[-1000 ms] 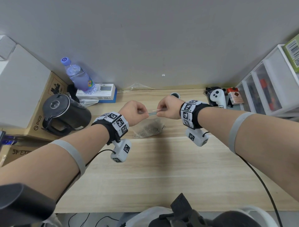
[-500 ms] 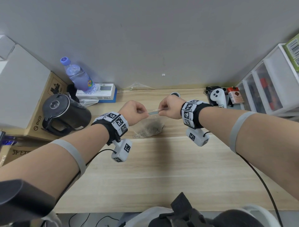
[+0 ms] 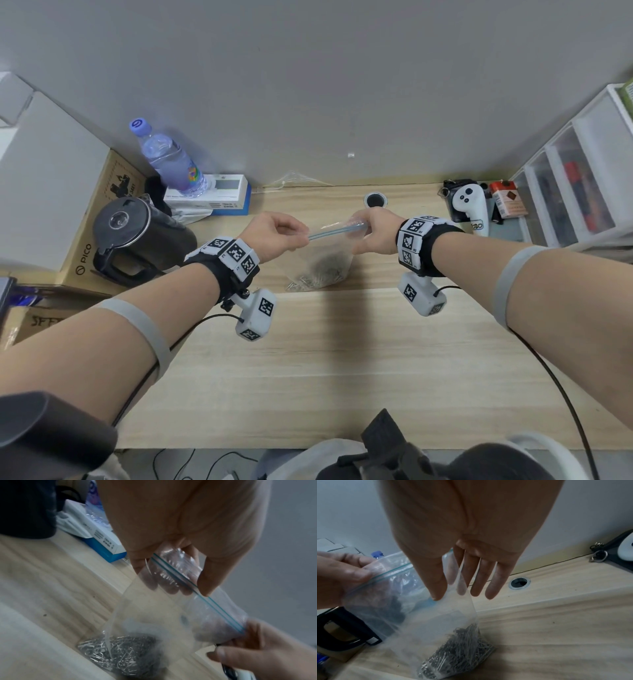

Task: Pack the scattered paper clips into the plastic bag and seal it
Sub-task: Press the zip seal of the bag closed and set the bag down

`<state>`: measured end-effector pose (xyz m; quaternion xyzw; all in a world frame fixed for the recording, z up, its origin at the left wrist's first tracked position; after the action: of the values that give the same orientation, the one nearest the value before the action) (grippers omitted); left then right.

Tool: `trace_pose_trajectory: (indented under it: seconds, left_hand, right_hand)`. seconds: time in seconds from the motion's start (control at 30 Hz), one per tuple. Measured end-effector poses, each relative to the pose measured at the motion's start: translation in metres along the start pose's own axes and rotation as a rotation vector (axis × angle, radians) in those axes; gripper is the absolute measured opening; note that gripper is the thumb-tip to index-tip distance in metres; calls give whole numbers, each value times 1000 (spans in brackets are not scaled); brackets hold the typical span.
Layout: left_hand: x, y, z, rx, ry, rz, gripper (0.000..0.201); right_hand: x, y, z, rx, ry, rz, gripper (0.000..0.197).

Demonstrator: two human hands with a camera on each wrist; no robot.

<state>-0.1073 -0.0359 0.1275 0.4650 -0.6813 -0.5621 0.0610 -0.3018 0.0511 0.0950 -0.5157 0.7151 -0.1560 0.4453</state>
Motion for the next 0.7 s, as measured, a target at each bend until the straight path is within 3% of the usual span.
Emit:
trace_pose_trajectory:
  seconds: [0.1,0.17,0.27,0.37,0.43,0.57,0.67,0.7]
  left_hand:
    - [3,-14,-11,-99,99,-53,23]
    - [6,-29,-18,-159,171,-100,47]
    - [7,-58,-15,-231,128,-225,79]
    - [7,-80,-1,-57,-12,-249,52]
    - [10,-88,1,45,14,-208,34]
    - [19,-100,0,9,95,-249,26]
    - [25,-107,2,50,82,-278,4]
    - [28,-110,1,57,96,-292,9]
  right_hand:
    - [4,3,7,65,13,8,13]
    - [7,4,8,130,65,38,5]
    - [18,12,18,219,112,63,16]
    - [34,27,32,352,154,92,17]
    - [37,30,36,354,170,129,15]
    - [43,30,51,261,-7,112,30]
    - [52,34,56,203,17,99,16]
    - [54,35,55,238,46,108,10]
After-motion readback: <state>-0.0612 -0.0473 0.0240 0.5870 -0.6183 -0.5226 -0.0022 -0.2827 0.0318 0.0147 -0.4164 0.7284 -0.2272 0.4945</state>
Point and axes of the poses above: each hand's wrist, its own x-axis towards the middle knuckle, its own z-axis out of the palm, y = z × x, the point moved 7 cm from there along x, towards the middle knuckle
